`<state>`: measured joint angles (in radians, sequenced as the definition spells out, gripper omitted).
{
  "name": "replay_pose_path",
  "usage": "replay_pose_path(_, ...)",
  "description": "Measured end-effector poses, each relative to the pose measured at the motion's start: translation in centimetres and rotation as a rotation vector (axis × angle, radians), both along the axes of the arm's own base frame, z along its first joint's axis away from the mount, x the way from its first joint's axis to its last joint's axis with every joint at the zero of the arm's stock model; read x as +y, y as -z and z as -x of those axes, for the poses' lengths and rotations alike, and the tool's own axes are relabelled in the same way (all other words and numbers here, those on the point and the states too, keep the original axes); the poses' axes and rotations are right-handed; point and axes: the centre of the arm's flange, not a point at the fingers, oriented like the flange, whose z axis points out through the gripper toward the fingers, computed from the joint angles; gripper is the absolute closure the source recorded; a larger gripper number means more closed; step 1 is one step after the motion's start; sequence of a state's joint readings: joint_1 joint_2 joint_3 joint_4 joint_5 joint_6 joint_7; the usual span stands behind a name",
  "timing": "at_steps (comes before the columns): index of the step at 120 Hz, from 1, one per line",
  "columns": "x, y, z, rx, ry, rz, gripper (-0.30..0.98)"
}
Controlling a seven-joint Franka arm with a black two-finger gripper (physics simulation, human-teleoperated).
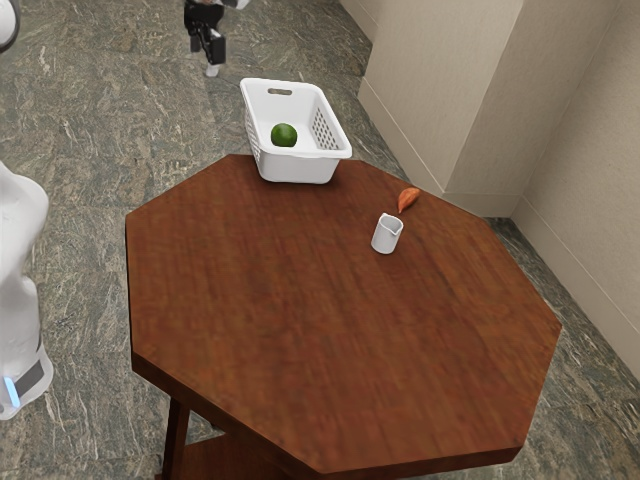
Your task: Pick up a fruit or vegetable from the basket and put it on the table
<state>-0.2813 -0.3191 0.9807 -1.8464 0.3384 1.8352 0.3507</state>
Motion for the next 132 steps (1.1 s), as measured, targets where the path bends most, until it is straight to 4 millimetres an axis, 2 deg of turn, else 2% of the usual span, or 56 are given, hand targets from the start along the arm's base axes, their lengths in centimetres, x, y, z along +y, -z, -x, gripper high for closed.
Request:
replay_pose_path(16,1.9,-0.9,0.3,-0.012,0.075,-0.047,0.0)
replay_pose_path(25,3.6,0.1,-2.0,-0.02,0.143,-0.037,0.0)
replay_pose_path(32,4.1,0.6,-3.6,-0.019,0.189,-0.041,0.0)
replay_pose_path(40,3.9,0.7,-5.2,-0.015,0.246,-0.05,0.0)
replay_pose_path(49,3.8,2.0,-7.0,-0.004,0.301,-0.04,0.0)
replay_pose_path(71,2.3,4.6,-11.0,0.01,0.433,-0.014,0.0)
replay_pose_path(84,1.1,6.0,-13.0,0.019,0.511,-0.004,0.0)
replay_pose_path(97,0.9,7.4,-14.9,0.036,0.56,-0.002,0.0)
replay_pose_path(107,1.4,7.7,-15.4,0.034,0.578,-0.001,0.0)
replay_pose_path(122,3.7,8.5,-14.2,0.042,0.553,0.009,0.0)
replay_pose_path(132,4.3,8.3,-13.8,0.037,0.537,0.006,0.0)
